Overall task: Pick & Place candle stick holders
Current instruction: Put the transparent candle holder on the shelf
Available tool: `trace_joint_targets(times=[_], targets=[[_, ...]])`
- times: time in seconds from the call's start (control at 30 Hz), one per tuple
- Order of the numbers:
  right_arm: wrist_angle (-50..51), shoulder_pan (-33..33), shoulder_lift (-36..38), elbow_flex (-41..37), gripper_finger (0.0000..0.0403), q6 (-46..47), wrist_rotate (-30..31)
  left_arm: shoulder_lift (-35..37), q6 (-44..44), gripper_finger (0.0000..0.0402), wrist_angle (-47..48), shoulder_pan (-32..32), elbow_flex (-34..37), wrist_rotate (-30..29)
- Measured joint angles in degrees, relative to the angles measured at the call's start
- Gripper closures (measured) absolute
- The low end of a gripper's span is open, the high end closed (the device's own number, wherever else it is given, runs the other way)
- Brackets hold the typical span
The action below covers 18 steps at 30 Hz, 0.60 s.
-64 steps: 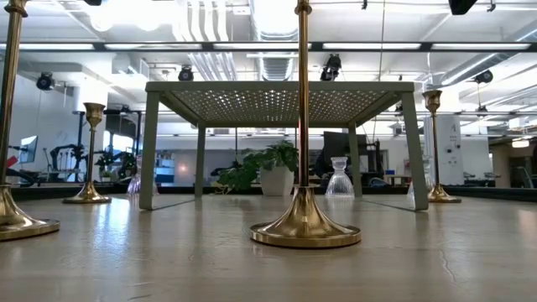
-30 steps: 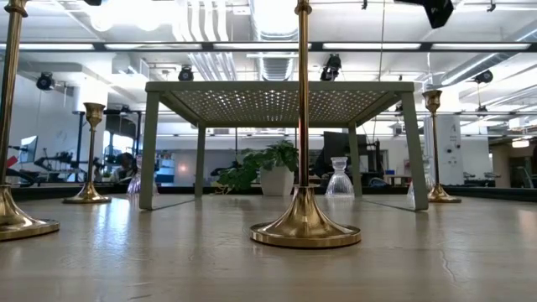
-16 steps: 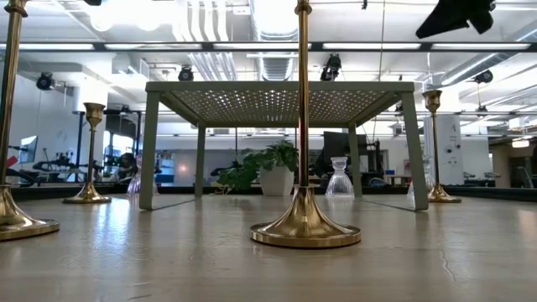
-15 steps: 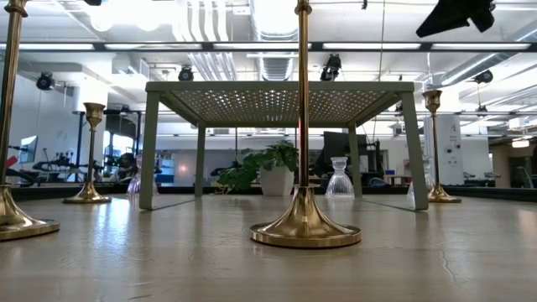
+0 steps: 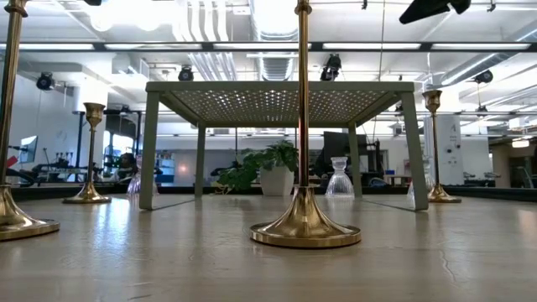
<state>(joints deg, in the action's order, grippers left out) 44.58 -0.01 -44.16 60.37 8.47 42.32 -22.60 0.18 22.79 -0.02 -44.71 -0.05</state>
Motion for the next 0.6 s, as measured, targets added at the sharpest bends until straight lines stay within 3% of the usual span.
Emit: trace_joint_targets(times=[0.23,0.6], targets=[[3.0,0.2,1.0,-3.6,0.0369,4.3,-6.4,0.0,0.0,0.0356,0.0,0.0,0.0,0.0],[20.4,6.4,3.8,-3.7,0.0379,22.8,-6.3,0.0,0.0,0.0356,0.0,0.0,0.0,0.0]])
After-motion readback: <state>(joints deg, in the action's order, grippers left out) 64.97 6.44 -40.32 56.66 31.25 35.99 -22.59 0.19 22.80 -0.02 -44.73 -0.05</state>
